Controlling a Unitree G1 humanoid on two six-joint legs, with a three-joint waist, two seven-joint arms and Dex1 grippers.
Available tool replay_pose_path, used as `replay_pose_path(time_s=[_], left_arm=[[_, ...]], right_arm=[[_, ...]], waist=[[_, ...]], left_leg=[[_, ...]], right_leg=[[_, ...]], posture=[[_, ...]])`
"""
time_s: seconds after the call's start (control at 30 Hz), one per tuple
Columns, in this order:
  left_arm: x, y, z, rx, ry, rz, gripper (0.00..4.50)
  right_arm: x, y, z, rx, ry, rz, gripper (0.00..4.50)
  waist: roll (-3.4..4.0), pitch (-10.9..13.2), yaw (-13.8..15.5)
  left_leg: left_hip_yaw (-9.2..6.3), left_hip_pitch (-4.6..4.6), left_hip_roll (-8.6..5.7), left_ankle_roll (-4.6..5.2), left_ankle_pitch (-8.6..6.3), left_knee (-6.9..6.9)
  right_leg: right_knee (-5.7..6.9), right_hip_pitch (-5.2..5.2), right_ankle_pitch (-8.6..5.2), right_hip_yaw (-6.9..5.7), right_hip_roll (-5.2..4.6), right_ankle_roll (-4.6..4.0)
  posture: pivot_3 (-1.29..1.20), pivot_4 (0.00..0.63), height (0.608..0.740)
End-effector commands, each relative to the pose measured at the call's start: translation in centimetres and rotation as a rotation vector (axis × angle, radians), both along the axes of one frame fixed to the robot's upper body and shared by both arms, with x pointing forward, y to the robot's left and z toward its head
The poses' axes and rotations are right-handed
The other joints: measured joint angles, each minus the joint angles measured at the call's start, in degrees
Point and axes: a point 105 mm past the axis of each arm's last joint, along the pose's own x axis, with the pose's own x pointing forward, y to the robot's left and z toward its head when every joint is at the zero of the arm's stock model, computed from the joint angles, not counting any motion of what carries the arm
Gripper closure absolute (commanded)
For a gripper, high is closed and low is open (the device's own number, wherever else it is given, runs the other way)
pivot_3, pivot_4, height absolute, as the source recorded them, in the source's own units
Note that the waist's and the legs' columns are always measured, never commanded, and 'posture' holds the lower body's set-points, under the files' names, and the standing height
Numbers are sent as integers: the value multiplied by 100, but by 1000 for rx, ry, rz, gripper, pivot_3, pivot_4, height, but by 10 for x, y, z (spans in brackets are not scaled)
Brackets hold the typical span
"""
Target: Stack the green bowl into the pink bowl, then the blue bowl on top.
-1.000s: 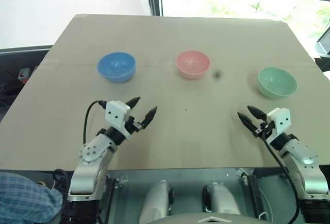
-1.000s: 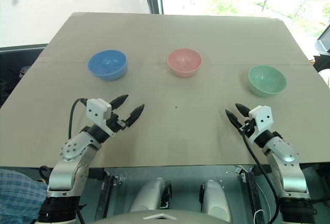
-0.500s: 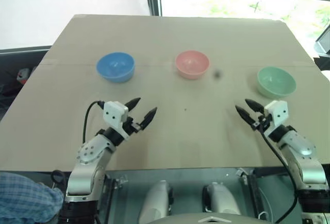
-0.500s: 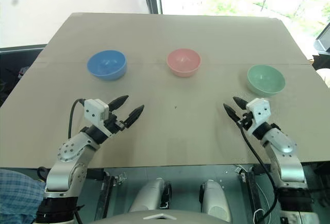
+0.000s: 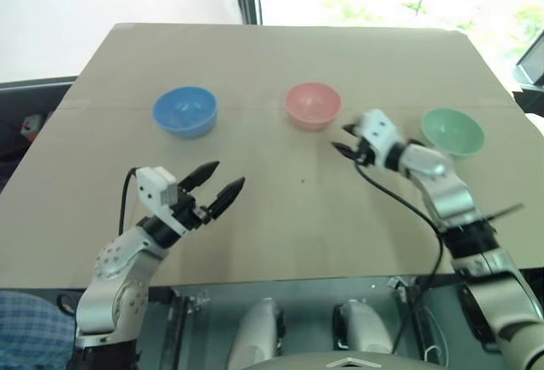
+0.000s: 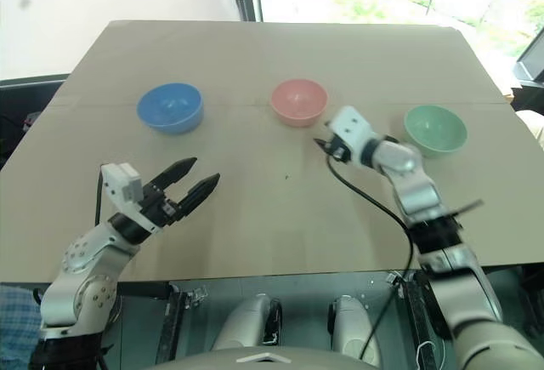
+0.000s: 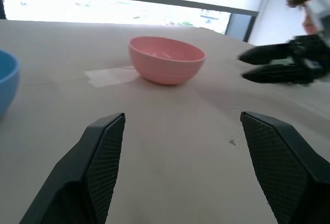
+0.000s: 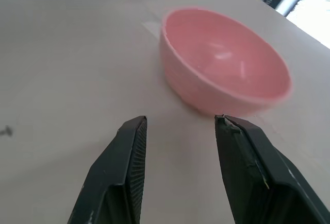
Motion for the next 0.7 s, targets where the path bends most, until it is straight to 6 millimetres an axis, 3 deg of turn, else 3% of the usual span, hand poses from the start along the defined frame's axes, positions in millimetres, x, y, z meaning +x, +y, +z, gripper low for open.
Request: replay_pose_path(time_s=[0.03,0.23,0.43,0.6,0.67,0.7], left_arm=[[-15,3,17,9,-64,-30,714],[-30,7,11,64,-58,-16,714],[-39,10,10,75,-57,15,714],[-41,10,9,73,-63,31,714],[-41,8,9,73,-65,33,714],[-41,8,9,72,-66,35,714]], right_arm=[[13,17,12,-134,-63,46,2317],[36,36,13,-252,-68,40,2317],[49,47,-1,-389,-36,31,2317],[59,67,18,-379,-87,-9,2317],[59,74,24,-377,-110,1,3405],[59,76,25,-379,-114,8,3689]], waist=[[1,0,-3],[0,0,-18],[2,1,-44],[5,3,-87],[5,3,-120],[6,3,-133]], left_leg=[[-1,-1,0,0,0,0],[-3,-15,-3,0,0,0],[1,-21,-1,-2,1,-2],[7,-23,-1,-6,3,-5],[5,-27,0,-9,4,-10],[5,-27,0,-9,4,-10]], right_leg=[[2,-1,0,-2,0,0],[4,-8,0,-7,-1,0],[4,-19,0,-4,0,0],[5,-30,0,1,2,-1],[7,-37,0,1,2,-1],[7,-37,0,0,2,-1]], posture=[[0,150,740],[0,150,740],[0,150,740],[0,150,740],[0,150,740],[0,150,740]])
